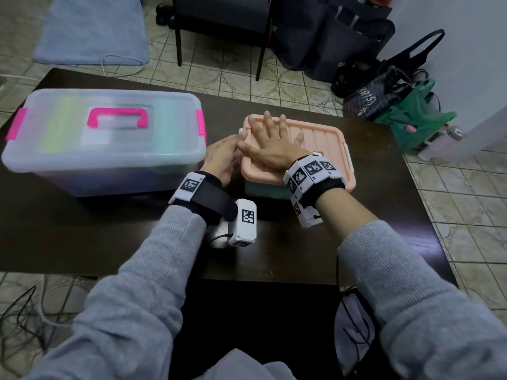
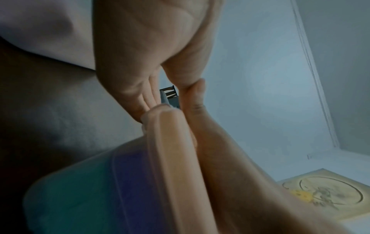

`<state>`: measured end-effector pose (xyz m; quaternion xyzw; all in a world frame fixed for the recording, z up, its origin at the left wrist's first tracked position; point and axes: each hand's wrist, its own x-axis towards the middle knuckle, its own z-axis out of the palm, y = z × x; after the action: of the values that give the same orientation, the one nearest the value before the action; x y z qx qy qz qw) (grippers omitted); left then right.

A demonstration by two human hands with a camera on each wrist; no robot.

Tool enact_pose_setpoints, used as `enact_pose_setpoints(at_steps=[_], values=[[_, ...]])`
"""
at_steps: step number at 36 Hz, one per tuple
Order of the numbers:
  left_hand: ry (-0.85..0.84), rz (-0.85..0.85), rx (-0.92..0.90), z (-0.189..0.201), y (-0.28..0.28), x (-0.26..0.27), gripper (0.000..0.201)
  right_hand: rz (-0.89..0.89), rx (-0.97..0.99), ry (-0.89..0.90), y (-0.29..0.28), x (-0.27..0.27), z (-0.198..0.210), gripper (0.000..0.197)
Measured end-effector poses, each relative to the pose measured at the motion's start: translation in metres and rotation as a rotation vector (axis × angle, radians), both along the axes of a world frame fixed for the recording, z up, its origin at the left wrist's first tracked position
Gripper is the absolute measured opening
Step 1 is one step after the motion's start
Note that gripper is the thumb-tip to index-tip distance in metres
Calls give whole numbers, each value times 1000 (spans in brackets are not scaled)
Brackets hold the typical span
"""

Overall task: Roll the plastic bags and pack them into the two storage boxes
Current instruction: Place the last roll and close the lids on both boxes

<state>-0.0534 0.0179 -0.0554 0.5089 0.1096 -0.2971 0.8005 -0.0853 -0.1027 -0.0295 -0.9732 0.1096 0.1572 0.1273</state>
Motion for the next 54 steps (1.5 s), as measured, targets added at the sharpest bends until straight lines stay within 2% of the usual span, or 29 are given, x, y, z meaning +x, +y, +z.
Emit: enact_pose_setpoints(at_steps=[2,3,7,12,16,19,23,27,30,33,35,42,46,49,51,53,54], values=[[59,13,16,4,0,0,44,5,17,15,0,-1,2,88],[58,14,44,5,0,1,50,7,20,22,0,-1,2,90],[8,-50,90,6,-1,2,45,20,22,46,-1,-1,4,96],[-61,-57,63,7,-5,0,15,42,27,70,-1,-3,7,107],[-88,-16,120,5,-9,-3,16,79,32,92,-4,-8,11,114],[-141,19,188,5,-13,-5,19,91,23,83,-4,-16,12,111],[-264,65,345,3,-16,-8,21,112,0,48,-3,-28,5,116],[-533,59,699,6,-15,-14,22,92,-12,-14,-2,-29,-3,115],[-671,-19,872,8,-19,-16,27,87,-25,-45,-1,-29,-5,109],[-700,-142,1082,15,-28,-18,35,88,-36,-59,0,-29,-5,99],[-716,-186,1150,19,-35,-22,39,90,-47,-57,1,-28,-5,93],[-693,-305,1247,27,-46,-27,42,100,-101,-75,2,-32,-8,94],[-672,-314,1191,28,-34,-22,47,74,-35,-124,3,-35,-6,96],[-819,-338,1116,34,-17,-18,36,66,9,-109,0,-34,-4,104],[-995,-207,1031,40,1,-20,38,37,72,-110,-2,-35,-1,103],[-1127,16,953,50,25,-20,40,-51,155,-164,-5,-38,4,89],[-1161,95,974,54,40,-15,40,-109,166,-197,-7,-41,5,83]])
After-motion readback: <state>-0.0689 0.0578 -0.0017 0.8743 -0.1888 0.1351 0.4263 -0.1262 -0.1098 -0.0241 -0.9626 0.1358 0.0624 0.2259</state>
